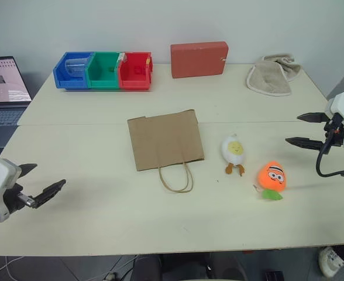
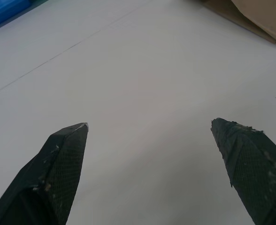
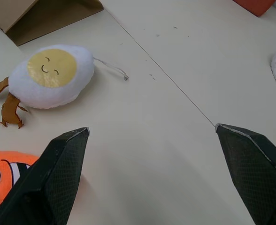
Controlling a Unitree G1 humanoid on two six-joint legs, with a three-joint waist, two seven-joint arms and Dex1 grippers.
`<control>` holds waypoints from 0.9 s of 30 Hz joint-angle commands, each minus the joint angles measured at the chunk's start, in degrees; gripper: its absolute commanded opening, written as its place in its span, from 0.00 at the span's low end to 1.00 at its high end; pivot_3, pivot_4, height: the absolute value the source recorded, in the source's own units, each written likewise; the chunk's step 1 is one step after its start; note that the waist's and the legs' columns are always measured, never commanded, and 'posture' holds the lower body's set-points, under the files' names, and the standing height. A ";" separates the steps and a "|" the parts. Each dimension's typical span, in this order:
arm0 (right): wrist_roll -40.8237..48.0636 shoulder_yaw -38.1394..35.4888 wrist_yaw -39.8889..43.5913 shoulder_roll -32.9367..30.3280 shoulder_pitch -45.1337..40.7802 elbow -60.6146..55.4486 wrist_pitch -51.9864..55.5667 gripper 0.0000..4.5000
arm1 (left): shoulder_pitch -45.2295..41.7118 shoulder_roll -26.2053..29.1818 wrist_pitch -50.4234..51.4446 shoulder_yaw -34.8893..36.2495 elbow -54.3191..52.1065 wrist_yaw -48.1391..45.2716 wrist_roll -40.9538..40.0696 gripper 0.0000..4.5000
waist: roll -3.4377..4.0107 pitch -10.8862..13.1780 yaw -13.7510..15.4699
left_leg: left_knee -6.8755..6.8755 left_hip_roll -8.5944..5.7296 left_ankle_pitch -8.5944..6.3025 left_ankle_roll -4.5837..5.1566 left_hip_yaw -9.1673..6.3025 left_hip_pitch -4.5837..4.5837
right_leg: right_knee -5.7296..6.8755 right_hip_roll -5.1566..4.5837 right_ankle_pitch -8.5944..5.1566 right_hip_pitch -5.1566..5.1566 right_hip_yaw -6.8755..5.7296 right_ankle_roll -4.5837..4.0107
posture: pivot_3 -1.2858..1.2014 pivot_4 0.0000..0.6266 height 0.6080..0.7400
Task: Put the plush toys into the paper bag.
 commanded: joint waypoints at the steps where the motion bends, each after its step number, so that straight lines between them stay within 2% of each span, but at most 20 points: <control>1: 0.63 -0.29 0.40 -0.18 -0.43 -1.42 -0.27 1.00 | -1.33 -0.17 -0.73 2.82 -0.59 -0.74 -1.19 0.99 | 0.00 0.00 0.00 | 0.00 0.00 0.00 0.00 0.00 0.00 | 0.00 0.00 0.00 0.00 0.00 0.00 | 0.52 0.24 1.00; 7: 0.48 -0.35 0.21 0.09 -0.71 -1.05 -0.65 1.00 | -0.68 0.04 -1.36 2.58 -0.07 -1.64 -0.27 0.99 | 0.00 0.00 -0.01 | 0.00 0.02 -0.01 -0.01 0.05 0.00 | 0.00 0.00 0.00 -0.01 0.01 0.00 | 0.52 0.24 1.00; 12: 0.25 -0.34 -0.16 0.36 -0.49 -1.15 -1.22 1.00 | -2.97 -1.28 -0.49 4.42 0.49 -2.16 -4.32 0.99 | -0.01 0.00 0.00 | 0.01 0.02 -0.01 -0.01 0.06 0.01 | 0.00 0.00 0.00 -0.02 0.01 0.00 | 0.52 0.24 1.00; 19: 0.66 -0.53 -0.31 0.70 0.40 -2.58 -0.80 1.00 | -2.12 -2.42 -7.70 3.73 1.00 -2.68 0.06 0.99 | -0.01 0.00 0.01 | 0.01 0.04 -0.01 -0.02 0.09 0.01 | 0.02 0.01 0.01 -0.02 0.02 0.00 | 0.52 0.24 1.00; 27: 1.06 -0.93 -0.81 1.15 1.09 -3.87 -0.65 1.00 | -1.69 -1.85 -10.22 3.07 3.94 -3.05 2.39 0.99 | -0.01 0.00 -0.01 | 0.02 0.04 -0.01 -0.02 0.11 0.01 | 0.01 0.01 0.01 -0.02 0.04 0.00 | 0.52 0.24 1.00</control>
